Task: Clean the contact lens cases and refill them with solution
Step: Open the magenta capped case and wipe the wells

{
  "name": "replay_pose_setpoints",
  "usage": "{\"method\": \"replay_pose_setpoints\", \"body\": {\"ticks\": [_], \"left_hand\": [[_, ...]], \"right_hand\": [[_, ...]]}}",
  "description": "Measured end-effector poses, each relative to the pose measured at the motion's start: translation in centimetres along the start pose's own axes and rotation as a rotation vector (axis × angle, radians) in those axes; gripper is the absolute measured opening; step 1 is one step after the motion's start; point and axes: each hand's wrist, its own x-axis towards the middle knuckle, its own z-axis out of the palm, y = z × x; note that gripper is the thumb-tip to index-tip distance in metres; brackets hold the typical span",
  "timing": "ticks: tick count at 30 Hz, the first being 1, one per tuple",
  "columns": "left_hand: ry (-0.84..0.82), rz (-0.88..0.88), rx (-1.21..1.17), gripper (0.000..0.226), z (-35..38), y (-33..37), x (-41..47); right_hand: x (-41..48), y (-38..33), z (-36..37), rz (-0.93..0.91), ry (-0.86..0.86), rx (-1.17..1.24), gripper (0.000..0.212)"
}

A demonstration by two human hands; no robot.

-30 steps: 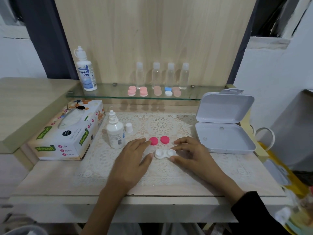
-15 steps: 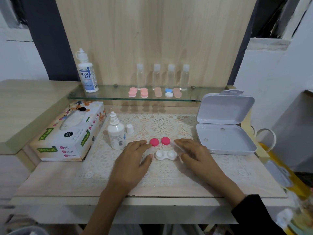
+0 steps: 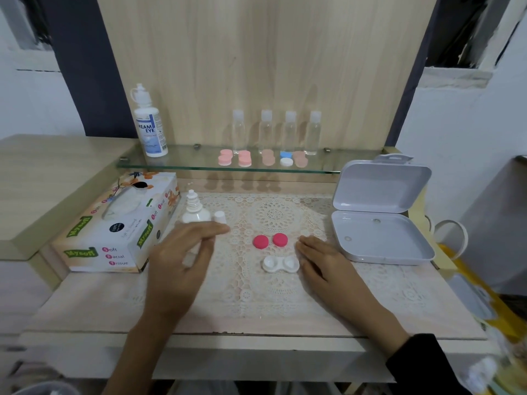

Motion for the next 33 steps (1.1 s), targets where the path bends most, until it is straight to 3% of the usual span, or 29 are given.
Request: {"method": "replay_pose_setpoints", "body": {"ticks": [4, 8, 11, 14, 18, 23, 33], "left_hand": [[0.148, -0.045, 0.136, 0.017, -3.6, -1.5, 2.1], [0.174, -0.323, 0.112, 0.027, -6.8, -3.3, 5.0], [0.094, -0.534, 0.313, 0.03, -8.9, -6.5, 7.3], [-0.11, -0.68, 0.54, 0.026, -9.9, -8.9, 8.7], [-0.429, -0.687, 0.731, 0.032, -9.8, -10.5, 10.2], [-0.675, -0.567, 0.989, 0.027, -8.6, -11.0, 10.9], [-0.361, -0.531, 0.981, 0.011, -8.1, -10.2, 10.2]], "right_hand": [[0.1, 0.2, 0.1, 0.004, 0.014, 0.008, 0.04], [0.1, 0.4, 0.1, 0.012, 0.017, 0.025, 0.038], [0.2, 0.5, 0.1, 0.014, 0.013, 0.042, 0.038], [0.1, 0.6, 0.0, 0.025, 0.007, 0.057, 0.037], [0.2, 0.6, 0.0, 0.024, 0.01, 0.064, 0.037], [0.2, 0.6, -0.1, 0.025, -0.001, 0.063, 0.036], [0.1, 0.2, -0.2, 0.046, -0.02, 0.043, 0.045]]}}
